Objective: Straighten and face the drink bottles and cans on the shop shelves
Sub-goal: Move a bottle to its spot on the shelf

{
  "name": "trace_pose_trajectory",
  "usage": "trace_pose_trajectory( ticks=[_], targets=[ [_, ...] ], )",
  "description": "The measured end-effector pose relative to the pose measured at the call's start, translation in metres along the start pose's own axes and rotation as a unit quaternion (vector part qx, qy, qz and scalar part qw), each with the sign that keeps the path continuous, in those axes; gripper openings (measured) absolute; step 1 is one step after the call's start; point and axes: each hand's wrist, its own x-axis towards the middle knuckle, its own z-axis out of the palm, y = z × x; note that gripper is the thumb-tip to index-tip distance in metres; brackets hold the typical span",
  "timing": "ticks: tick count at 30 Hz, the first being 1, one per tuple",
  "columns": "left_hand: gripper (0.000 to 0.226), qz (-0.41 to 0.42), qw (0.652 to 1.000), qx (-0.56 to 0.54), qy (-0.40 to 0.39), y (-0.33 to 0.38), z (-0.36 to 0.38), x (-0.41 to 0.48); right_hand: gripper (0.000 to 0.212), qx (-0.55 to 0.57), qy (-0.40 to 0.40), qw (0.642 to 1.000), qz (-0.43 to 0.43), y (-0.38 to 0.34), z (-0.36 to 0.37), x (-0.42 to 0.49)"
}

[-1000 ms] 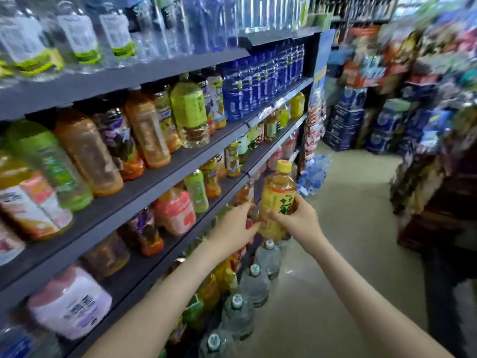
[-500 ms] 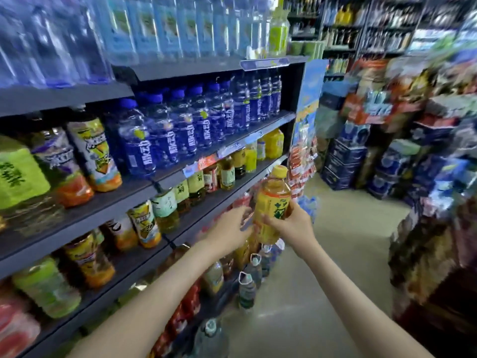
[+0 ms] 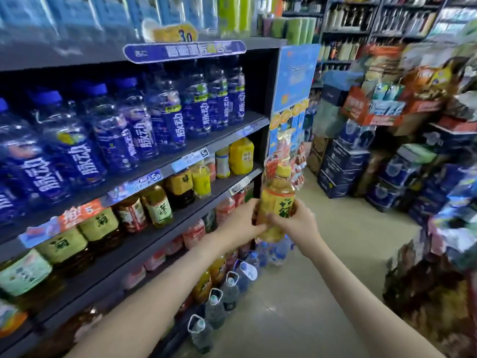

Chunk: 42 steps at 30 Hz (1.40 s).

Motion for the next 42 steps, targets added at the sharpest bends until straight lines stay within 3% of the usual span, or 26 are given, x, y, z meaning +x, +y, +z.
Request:
trace_pose_trajectory(
  ticks=[6,10,15,19,25,30,38,42],
  targets=[
    [0.045,-0.065,0.996,0.017,0.057,0.01,0.055,0.098,0.055,0.024,-0.041,0.999,-0.008,0.055,-0.05,0.112],
    [0.052,-0.121,0.985,0.018,0.119,0.022,0.076,0.145,0.053,0.023,-0.084,0.996,-0.027,0.071,-0.072,0.175],
    [0.04,-0.212,0.944,0.034,0.252,0.005,0.085,0.18,0.046,0.031,-0.155,0.986,-0.047,0.086,-0.073,0.245],
    [0.038,-0.256,0.907,0.016,0.335,-0.022,0.076,0.21,0.058,0.019,-0.207,0.978,-0.026,0.105,-0.052,0.297],
    [0.048,-0.286,0.876,0.001,0.389,-0.067,0.072,0.291,0.067,0.029,-0.212,0.977,-0.026,0.128,-0.012,0.371],
    [0.065,-0.287,0.852,-0.005,0.437,-0.096,0.081,0.354,0.059,0.047,-0.188,0.981,-0.033,0.144,0.013,0.419],
    [0.116,-0.285,0.766,-0.002,0.576,-0.148,0.091,0.442,0.057,0.101,-0.171,0.974,-0.112,0.19,0.062,0.463],
    [0.121,-0.264,0.733,0.015,0.627,-0.16,0.093,0.469,0.06,0.149,-0.166,0.964,-0.146,0.205,0.075,0.477]
  ],
)
